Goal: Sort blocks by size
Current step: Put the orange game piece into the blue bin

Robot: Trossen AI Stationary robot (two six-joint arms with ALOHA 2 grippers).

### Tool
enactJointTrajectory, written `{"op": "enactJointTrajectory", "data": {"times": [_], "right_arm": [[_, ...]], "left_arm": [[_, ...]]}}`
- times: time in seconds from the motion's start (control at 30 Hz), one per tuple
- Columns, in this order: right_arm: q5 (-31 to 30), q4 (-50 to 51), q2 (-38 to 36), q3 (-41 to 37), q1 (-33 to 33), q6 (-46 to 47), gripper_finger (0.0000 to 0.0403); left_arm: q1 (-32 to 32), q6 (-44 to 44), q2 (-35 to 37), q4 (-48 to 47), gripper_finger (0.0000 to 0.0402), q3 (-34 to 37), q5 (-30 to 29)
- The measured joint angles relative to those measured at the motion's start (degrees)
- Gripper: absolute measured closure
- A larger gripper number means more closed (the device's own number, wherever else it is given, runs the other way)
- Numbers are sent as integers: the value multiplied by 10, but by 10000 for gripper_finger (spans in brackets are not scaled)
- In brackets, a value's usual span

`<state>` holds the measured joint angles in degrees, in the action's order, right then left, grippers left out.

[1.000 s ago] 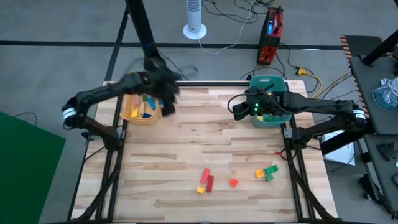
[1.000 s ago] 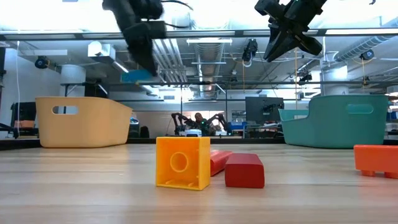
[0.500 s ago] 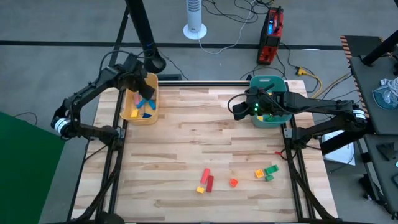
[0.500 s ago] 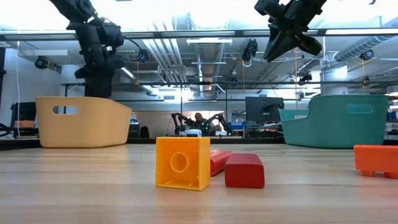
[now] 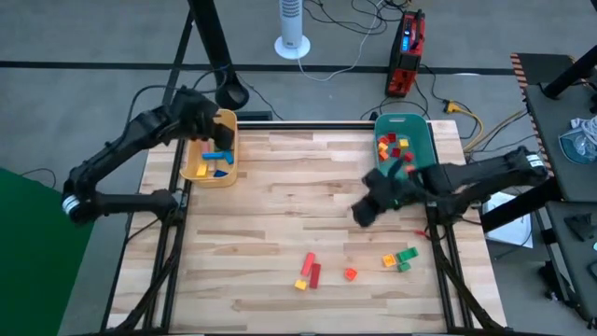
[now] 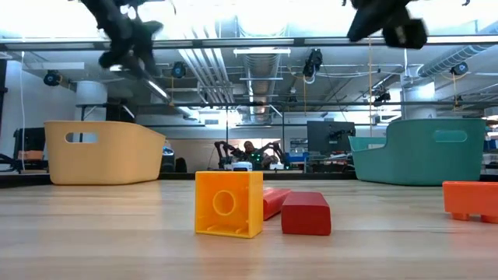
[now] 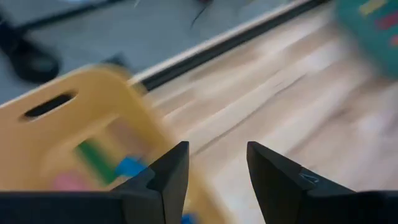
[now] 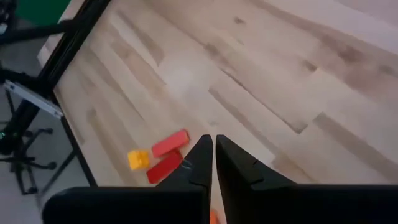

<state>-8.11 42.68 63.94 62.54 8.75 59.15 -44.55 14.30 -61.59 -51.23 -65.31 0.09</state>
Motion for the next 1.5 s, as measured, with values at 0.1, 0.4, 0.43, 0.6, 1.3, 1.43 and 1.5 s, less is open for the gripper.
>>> {"op": "enactJointTrajectory", "data": {"times": [0.1,0.4,0.43,0.6,1.3,1.43,1.5], "right_arm": [[-40,0,6,0,59,19,392],[-6,7,82,25,166,75,390],[-6,14,98,35,174,72,390],[39,111,189,108,178,97,390],[141,160,430,261,198,92,259],[141,160,451,257,200,86,187],[141,163,465,256,200,77,152]], "left_arm": [[64,59,35,49,253,-1,-1],[272,175,59,159,253,1,-82],[295,183,57,162,253,1,-98],[396,225,32,161,253,1,-159],[471,163,15,67,253,-119,-182],[471,119,13,66,253,-152,-182],[471,88,12,64,253,-165,-182]]}}
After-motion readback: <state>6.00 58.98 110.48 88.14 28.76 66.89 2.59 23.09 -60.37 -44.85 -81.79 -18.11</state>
